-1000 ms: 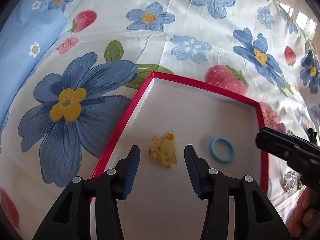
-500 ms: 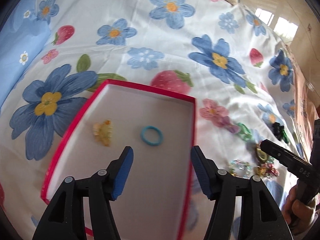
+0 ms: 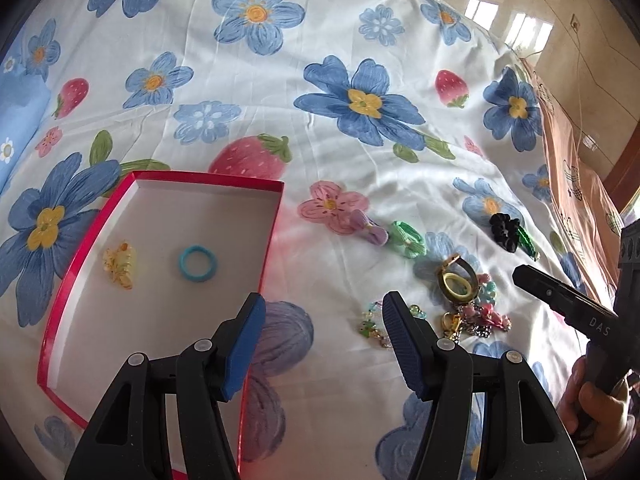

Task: Organize jewelry
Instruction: 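Move both open tools back over the jewelry pile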

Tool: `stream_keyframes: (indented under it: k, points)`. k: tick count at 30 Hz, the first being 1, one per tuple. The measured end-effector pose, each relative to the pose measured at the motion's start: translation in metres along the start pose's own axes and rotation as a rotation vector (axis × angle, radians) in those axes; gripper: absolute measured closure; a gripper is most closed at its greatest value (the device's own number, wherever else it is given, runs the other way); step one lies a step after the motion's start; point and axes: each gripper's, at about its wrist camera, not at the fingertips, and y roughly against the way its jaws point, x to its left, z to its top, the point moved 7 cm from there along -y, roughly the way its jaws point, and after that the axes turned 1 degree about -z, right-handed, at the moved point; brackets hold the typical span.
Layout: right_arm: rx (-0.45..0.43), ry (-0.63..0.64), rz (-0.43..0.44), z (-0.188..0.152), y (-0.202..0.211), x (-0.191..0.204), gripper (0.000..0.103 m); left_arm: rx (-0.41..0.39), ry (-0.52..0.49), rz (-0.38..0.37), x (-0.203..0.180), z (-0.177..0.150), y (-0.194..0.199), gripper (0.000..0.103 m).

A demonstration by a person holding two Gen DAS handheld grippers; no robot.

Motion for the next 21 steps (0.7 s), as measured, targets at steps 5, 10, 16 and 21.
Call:
stream_keyframes:
  k: [5, 10, 16, 21]
  points:
    - [0.000, -0.025, -0.020, -0.007, 0.006, -0.015, 0.050, 0.009, 0.007, -0.005, -0.006, -0.001, -0.007, 0.041]
    - [-0.002, -0.052, 0.008, -0.006, 0.014, -0.028, 0.050, 0.025, 0.020, -0.079, -0.022, 0.005, -0.019, 0.041]
    - [-0.021, -0.044, -0.008, 0.000, 0.019, -0.035, 0.049, 0.045, -0.064, -0.033, -0.040, 0.005, -0.035, 0.037]
    - [0.002, -0.039, -0.031, 0.000, 0.014, -0.047, 0.048, 0.056, -0.108, -0.007, -0.049, 0.003, -0.044, 0.037]
